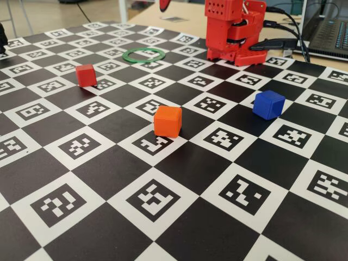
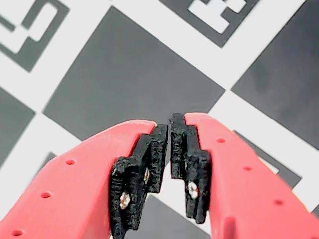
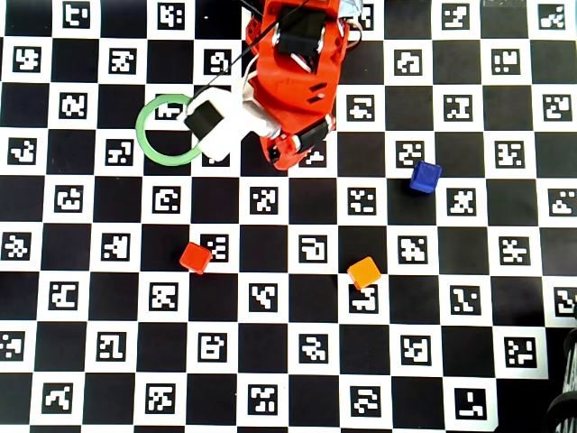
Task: Grab the red cube then put it in the green circle then put the blue cube on top and finally the orange cube on top
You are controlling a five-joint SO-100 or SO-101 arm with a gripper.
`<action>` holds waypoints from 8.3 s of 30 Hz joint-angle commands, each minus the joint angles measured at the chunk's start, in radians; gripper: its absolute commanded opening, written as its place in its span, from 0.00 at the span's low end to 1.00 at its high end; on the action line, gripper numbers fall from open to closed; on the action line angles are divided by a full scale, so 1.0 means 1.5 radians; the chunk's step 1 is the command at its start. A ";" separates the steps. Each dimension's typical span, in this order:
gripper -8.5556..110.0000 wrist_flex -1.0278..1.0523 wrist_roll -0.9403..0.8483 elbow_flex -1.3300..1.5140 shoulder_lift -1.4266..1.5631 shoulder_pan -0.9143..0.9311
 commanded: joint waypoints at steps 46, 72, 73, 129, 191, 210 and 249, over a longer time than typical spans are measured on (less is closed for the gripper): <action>0.44 -0.084 0.295 -0.387 -0.561 0.159; 0.44 -0.267 0.270 -0.262 -0.649 0.174; 0.44 -0.267 0.268 -0.265 -0.652 0.176; 0.44 -0.266 0.326 -0.310 -0.671 0.159; 0.09 0.004 0.065 -0.172 -0.241 0.336; 0.10 -0.051 -0.209 -0.008 -0.178 0.561; 0.10 -0.311 -0.219 0.291 -0.077 0.571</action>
